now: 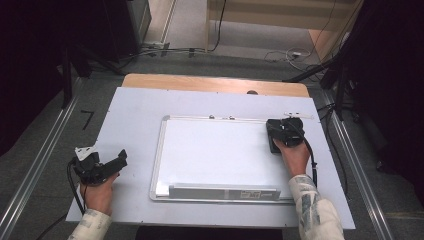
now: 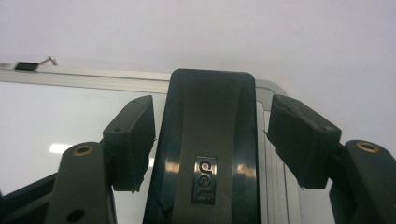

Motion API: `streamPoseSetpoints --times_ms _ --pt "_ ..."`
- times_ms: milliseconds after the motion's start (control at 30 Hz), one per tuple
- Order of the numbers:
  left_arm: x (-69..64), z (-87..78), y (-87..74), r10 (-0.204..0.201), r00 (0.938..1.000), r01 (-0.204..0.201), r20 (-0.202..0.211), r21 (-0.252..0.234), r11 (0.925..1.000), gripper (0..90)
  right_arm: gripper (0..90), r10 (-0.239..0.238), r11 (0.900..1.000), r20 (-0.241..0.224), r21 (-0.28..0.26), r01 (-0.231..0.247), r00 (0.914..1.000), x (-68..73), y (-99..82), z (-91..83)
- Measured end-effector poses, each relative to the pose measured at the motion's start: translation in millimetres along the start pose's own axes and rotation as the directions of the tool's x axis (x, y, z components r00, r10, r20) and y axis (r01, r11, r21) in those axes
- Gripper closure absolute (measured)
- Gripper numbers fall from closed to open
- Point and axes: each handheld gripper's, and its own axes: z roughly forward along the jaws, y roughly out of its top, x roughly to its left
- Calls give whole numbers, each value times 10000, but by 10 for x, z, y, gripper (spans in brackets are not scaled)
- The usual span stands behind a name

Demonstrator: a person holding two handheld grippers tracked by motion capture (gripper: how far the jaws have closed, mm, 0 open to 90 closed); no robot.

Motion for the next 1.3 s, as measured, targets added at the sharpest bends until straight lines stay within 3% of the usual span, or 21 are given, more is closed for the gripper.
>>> streamPoseSetpoints --times_ms 767,1300 --pt "-25 7 -16 76 9999 -75 -75 74 9999 14 252 -189 9981 -1520 -603 98 9882 -31 -199 -392" --pt "-10 4 -12 -24 10000 25 -59 77 10000 14 245 -520 9945 -1647 -984 361 9850 -44 -252 -577"
